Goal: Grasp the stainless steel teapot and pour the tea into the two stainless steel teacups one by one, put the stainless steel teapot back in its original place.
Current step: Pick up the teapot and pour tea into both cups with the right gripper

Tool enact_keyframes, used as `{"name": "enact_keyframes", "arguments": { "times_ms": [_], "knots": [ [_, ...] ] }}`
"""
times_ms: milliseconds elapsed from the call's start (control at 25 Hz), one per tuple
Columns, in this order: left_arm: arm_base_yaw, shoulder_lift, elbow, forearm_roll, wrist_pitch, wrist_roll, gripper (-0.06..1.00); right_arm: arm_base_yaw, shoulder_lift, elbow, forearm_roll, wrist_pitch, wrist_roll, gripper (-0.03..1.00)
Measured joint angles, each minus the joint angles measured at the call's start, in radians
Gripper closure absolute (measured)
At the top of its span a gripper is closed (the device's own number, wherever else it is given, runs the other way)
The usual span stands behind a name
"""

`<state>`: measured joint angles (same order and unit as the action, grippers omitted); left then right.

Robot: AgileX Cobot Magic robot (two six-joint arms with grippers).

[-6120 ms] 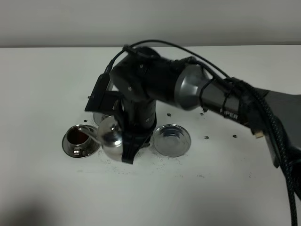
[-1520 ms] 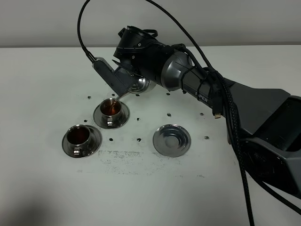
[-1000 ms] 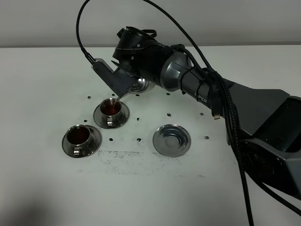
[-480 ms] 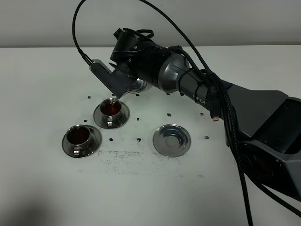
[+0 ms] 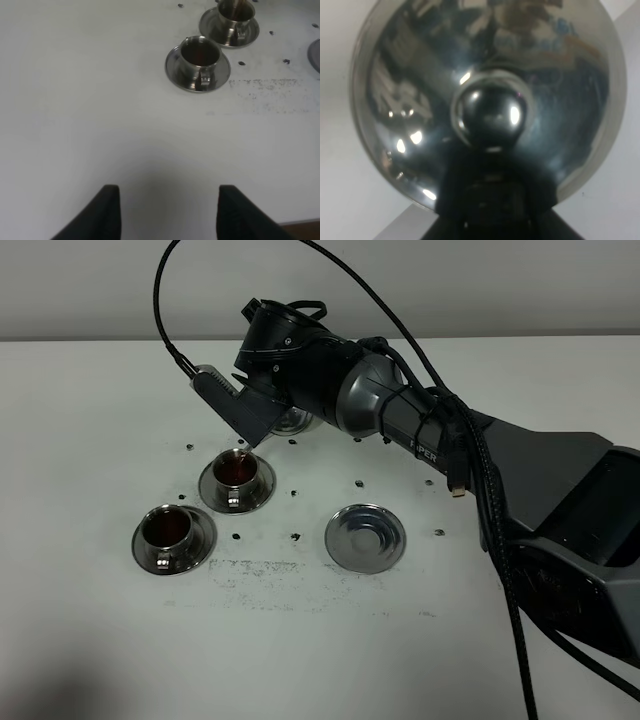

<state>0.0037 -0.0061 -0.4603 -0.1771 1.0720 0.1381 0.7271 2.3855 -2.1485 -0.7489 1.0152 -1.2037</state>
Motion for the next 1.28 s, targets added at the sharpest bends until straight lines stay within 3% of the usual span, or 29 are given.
{"name": "enact_keyframes", "arguments": {
  "times_ms": [840,1280],
  "knots": [
    [0.000,0.000,0.000,0.000,0.000,0.000,0.52,0.000,0.000,0.000,0.030,-0.001,0.019,0.78],
    [0.000,0.000,0.000,0.000,0.000,0.000,0.52,-0.052,-0.035,0.000,0.171,0.024,0.020,0.78]
  ]
}}
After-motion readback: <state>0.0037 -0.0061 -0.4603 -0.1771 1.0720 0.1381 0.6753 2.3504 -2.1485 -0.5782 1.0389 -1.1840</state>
